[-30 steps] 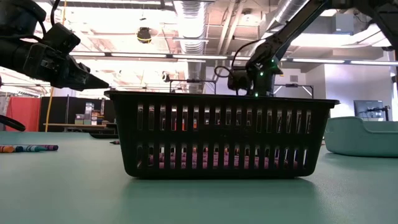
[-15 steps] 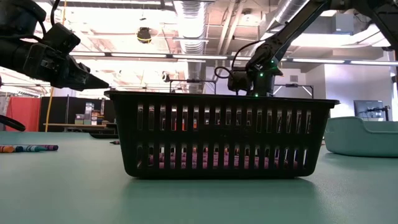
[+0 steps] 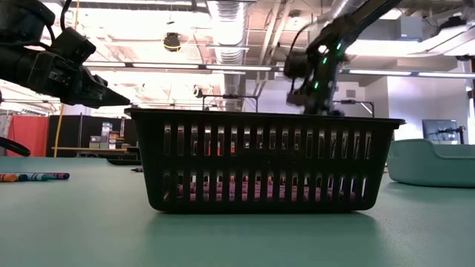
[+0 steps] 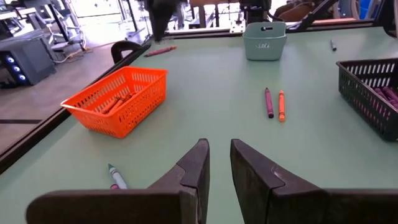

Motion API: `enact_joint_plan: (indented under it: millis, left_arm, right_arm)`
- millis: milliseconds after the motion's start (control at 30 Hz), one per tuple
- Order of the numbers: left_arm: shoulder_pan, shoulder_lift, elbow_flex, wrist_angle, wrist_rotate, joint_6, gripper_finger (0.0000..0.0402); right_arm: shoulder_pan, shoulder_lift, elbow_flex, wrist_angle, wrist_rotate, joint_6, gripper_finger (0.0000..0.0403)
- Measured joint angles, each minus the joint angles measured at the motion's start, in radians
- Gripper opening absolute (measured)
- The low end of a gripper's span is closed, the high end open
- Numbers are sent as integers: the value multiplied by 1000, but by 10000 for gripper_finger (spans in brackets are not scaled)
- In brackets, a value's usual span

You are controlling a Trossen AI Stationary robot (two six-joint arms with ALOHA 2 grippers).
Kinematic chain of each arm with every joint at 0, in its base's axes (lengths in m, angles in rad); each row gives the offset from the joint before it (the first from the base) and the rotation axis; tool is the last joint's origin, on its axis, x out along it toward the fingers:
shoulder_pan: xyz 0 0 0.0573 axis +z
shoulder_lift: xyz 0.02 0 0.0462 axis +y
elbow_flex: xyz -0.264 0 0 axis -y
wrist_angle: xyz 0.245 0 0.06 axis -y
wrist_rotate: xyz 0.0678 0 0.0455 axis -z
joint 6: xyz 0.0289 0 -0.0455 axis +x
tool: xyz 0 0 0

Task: Sort crayons
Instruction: Put the blue crayon into the blue bin

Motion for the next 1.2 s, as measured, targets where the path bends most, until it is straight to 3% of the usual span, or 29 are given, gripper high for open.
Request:
enact_joint_plan:
  millis: [200,433,733,967,1200]
  left_arm:
    - [0,0,0,0,0,0,54]
    - [0,0,0,0,0,0,54]
    - [0,0,0,0,0,0,54]
    - [0,0,0,0,0,0,54]
    - [0,0,0,0,0,0,54]
  right_arm:
    - [149,-192,0,-278,5,-44,3]
    - [495,-358,1,-550,93,88,2]
    - [859,-456,-182,-538,75,311,2]
    - [960,-446,-353,-397,64,334,3]
    - [937,-435,-414,-379,86,346,7]
